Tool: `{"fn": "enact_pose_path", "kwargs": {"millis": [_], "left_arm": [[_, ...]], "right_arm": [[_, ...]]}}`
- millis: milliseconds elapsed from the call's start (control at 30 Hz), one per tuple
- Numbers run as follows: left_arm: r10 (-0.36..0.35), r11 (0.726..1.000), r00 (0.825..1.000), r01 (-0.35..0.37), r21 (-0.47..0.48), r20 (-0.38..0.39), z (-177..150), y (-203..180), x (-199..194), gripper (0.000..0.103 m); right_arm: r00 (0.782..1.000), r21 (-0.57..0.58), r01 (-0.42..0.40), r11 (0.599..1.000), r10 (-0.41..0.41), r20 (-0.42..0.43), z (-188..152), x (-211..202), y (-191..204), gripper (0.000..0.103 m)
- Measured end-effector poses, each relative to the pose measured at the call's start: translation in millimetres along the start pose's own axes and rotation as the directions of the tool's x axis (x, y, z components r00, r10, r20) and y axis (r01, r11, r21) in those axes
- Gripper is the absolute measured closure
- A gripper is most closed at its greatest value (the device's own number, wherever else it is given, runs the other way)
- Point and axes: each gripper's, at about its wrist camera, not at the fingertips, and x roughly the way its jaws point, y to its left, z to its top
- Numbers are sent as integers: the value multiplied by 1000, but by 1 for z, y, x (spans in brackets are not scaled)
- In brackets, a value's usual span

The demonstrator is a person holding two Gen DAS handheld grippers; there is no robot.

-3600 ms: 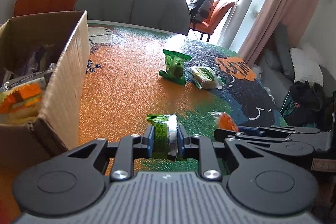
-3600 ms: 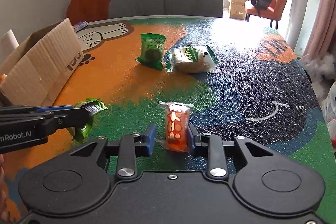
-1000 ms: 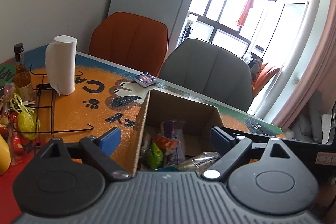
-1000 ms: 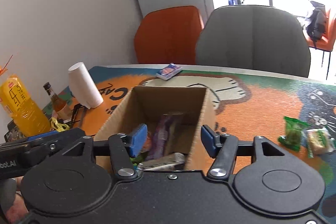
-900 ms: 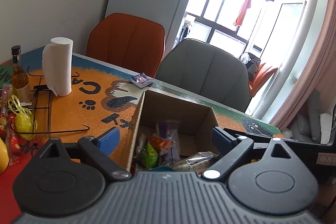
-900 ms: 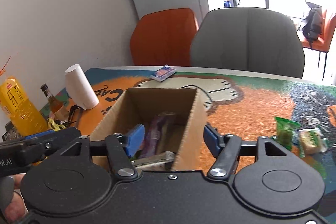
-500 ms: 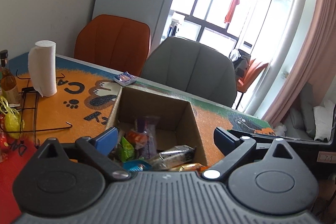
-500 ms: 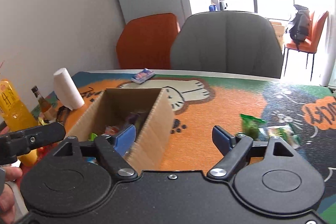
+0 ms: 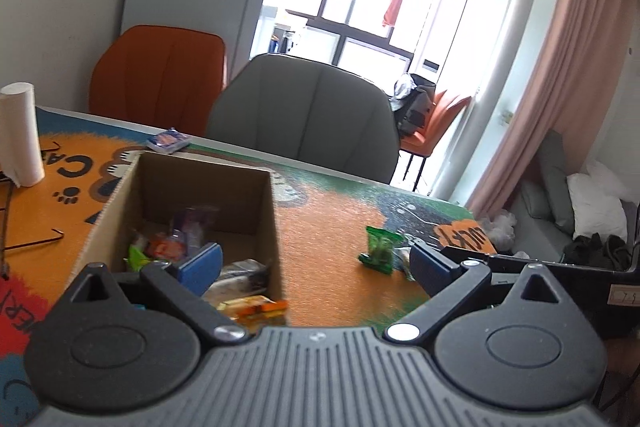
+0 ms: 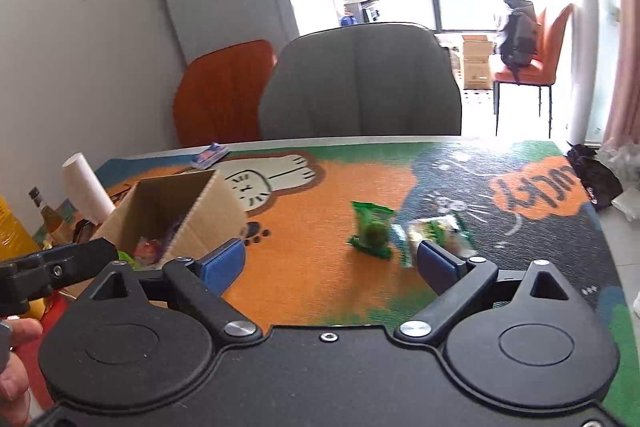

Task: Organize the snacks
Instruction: 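Withdraw both tools from the box toward the last two snacks, then grasp the green snack packet with the left tool while the right tool grasps the green-wrapped pastry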

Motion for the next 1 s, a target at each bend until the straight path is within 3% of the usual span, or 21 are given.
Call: {"fn": "enact_pose_path", "kwargs": {"millis": [600,1000], "left_arm": [[-51,999,997,51,-2,-53,-30,-52,43,4],[-37,999,996,37,-3,-82,-42,-69,90,10]], "right_arm": [[998,66,69,995,-69,1,-28,-23,-65,9],[998,54,57,997,-56,-20,-28,-5,-85,15]]}}
